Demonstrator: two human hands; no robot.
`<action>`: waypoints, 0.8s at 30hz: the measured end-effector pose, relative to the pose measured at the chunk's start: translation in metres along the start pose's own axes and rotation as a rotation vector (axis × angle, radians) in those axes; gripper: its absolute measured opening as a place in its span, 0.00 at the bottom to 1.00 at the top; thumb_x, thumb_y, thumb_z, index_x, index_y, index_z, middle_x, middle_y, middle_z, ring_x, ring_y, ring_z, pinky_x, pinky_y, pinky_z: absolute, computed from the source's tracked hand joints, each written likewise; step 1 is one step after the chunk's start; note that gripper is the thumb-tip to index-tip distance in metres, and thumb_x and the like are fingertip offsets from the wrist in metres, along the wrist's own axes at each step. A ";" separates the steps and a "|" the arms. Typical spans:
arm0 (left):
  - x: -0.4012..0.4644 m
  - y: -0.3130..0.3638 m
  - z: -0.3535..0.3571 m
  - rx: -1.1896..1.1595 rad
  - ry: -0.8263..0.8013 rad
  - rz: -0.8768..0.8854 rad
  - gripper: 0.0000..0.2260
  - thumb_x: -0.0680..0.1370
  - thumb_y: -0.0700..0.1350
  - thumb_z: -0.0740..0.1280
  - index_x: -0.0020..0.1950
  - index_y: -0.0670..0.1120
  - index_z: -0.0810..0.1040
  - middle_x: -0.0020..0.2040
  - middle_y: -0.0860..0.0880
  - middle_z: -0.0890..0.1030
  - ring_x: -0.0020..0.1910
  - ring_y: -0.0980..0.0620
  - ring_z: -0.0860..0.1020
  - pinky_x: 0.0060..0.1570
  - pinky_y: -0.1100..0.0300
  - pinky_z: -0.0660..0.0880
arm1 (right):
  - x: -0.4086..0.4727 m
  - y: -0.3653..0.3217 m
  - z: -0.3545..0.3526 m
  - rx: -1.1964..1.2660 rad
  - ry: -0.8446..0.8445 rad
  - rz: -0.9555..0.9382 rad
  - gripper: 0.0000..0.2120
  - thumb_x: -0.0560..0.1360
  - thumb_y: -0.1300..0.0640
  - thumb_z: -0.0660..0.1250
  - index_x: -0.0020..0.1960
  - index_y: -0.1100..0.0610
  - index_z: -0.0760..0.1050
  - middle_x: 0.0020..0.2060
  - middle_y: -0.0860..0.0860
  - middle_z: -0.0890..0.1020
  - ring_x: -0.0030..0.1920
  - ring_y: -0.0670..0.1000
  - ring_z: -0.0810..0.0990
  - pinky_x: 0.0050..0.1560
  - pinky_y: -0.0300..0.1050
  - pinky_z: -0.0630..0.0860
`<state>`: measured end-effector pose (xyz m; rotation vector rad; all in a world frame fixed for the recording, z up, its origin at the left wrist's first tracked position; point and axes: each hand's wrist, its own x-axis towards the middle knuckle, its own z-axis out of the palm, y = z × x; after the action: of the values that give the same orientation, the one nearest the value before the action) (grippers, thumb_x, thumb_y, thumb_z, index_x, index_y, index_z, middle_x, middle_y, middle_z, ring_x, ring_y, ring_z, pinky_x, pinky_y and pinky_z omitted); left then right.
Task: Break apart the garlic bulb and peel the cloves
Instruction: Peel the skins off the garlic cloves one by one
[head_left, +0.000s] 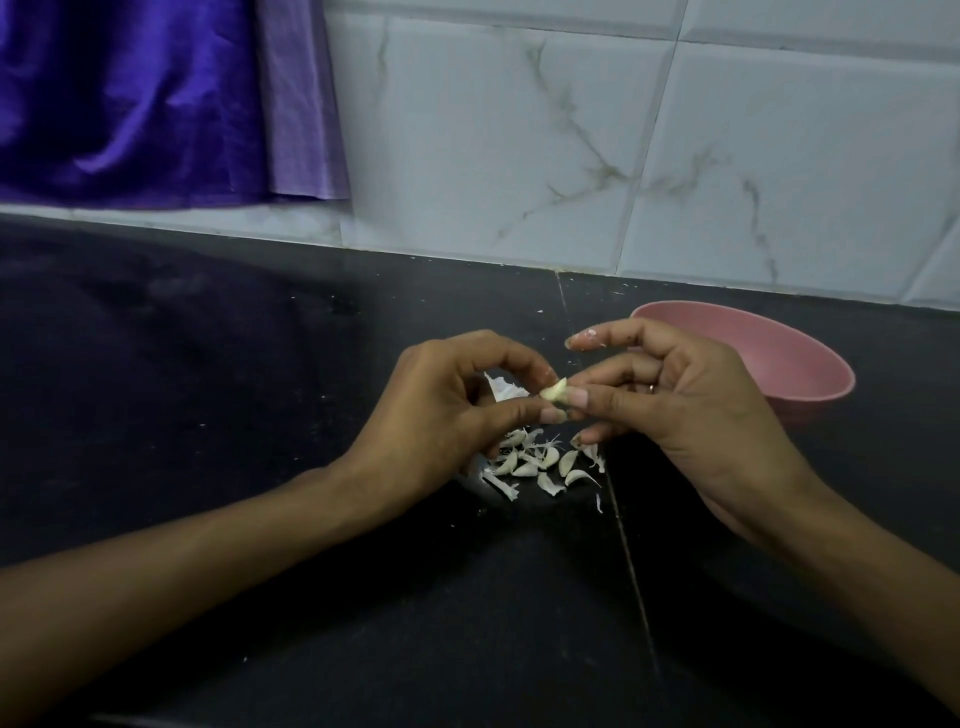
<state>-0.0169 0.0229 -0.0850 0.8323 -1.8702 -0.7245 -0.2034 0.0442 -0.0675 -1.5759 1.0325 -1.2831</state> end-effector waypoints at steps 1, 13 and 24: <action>0.000 0.000 0.000 0.019 0.008 0.011 0.07 0.70 0.41 0.76 0.46 0.44 0.82 0.28 0.64 0.78 0.19 0.60 0.71 0.21 0.69 0.67 | 0.000 0.001 0.001 0.003 0.000 0.000 0.17 0.67 0.66 0.73 0.55 0.60 0.77 0.39 0.59 0.86 0.36 0.54 0.85 0.35 0.41 0.81; -0.001 -0.003 0.000 0.092 0.065 0.015 0.05 0.69 0.44 0.76 0.43 0.46 0.83 0.25 0.62 0.77 0.19 0.60 0.72 0.23 0.70 0.67 | 0.000 0.005 0.004 0.016 0.009 -0.011 0.17 0.65 0.66 0.74 0.51 0.59 0.71 0.39 0.59 0.86 0.37 0.56 0.85 0.40 0.46 0.83; 0.001 -0.003 0.002 -0.077 0.027 -0.114 0.05 0.70 0.44 0.76 0.42 0.46 0.83 0.23 0.56 0.77 0.18 0.56 0.70 0.21 0.66 0.66 | 0.000 0.006 0.003 -0.007 0.047 -0.020 0.16 0.70 0.72 0.72 0.48 0.58 0.68 0.38 0.59 0.85 0.35 0.55 0.84 0.39 0.44 0.82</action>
<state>-0.0185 0.0202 -0.0879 0.9003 -1.7707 -0.8469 -0.2008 0.0427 -0.0737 -1.5718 1.0530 -1.3372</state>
